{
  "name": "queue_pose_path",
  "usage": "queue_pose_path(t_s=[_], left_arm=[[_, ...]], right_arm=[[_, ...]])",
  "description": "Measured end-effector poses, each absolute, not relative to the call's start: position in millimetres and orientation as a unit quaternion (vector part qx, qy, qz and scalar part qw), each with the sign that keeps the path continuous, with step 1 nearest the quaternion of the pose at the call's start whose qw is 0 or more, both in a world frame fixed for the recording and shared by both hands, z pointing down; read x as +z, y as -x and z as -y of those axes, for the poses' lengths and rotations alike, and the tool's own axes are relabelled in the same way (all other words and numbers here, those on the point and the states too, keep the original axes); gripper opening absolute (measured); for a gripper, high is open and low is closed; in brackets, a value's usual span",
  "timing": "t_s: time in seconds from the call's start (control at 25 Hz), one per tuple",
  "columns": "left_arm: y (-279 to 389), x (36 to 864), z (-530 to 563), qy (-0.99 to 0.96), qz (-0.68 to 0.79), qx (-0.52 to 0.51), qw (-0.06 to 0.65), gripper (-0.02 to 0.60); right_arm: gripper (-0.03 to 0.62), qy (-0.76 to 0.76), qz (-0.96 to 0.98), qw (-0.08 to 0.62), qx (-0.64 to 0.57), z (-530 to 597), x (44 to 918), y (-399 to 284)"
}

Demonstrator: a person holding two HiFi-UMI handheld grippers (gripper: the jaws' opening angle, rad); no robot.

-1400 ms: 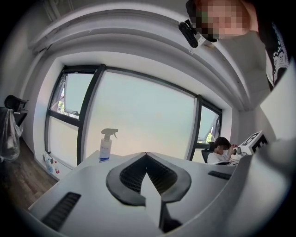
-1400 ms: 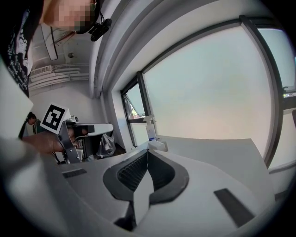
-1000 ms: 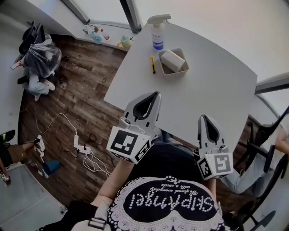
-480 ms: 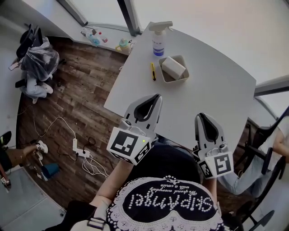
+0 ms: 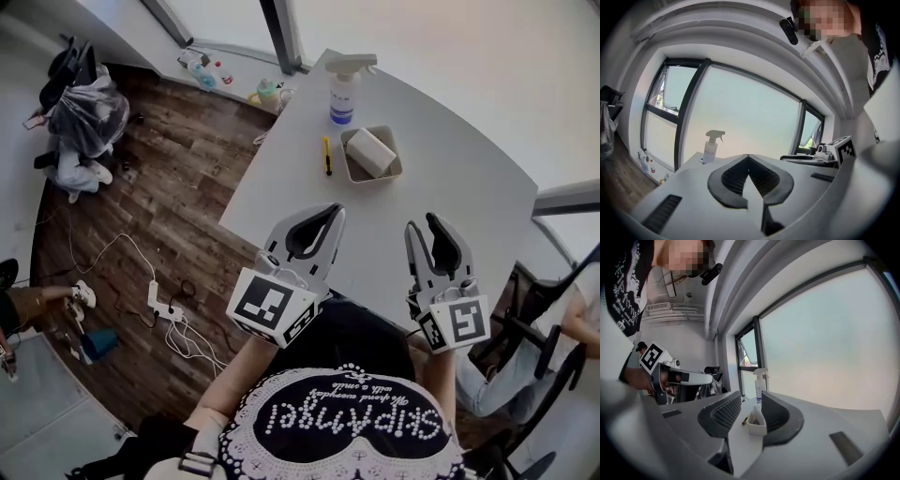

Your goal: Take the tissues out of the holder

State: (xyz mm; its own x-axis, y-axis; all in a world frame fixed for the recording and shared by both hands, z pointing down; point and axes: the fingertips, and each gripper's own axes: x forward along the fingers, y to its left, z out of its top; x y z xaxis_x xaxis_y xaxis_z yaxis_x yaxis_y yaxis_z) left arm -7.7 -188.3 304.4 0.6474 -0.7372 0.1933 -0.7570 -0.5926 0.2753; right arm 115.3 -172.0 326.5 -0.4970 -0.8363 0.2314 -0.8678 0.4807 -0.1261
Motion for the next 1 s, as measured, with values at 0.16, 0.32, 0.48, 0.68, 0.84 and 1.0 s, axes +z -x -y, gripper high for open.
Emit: queue_pose_path(t_s=[0.16,0.32,0.48,0.68,0.84,1.0], left_arm=[[11,305,193,-0.89,0.423,0.03,0.169,0.002],[20,305,199,-0.885,0.433,0.029,0.168,0.002],[37,307,208,-0.875,0.454,0.029,0.168,0.002],[54,306,223,-0.866,0.472,0.02,0.165,0.002],[65,301,237,-0.859,0.486,0.008,0.159,0.002],[69,289,246,-0.859,0.491,-0.005,0.147,0.002]], right_arm=[[0.123,-0.504,0.854,0.074,0.109,186,327,-120],[0.123,-0.516,0.846,0.089,0.105,195,331,-128],[0.124,-0.527,0.838,0.094,0.106,200,333,-135],[0.126,-0.531,0.835,0.096,0.106,206,336,-137],[0.127,-0.53,0.836,0.096,0.105,206,335,-131],[0.127,-0.529,0.837,0.095,0.108,205,334,-124]])
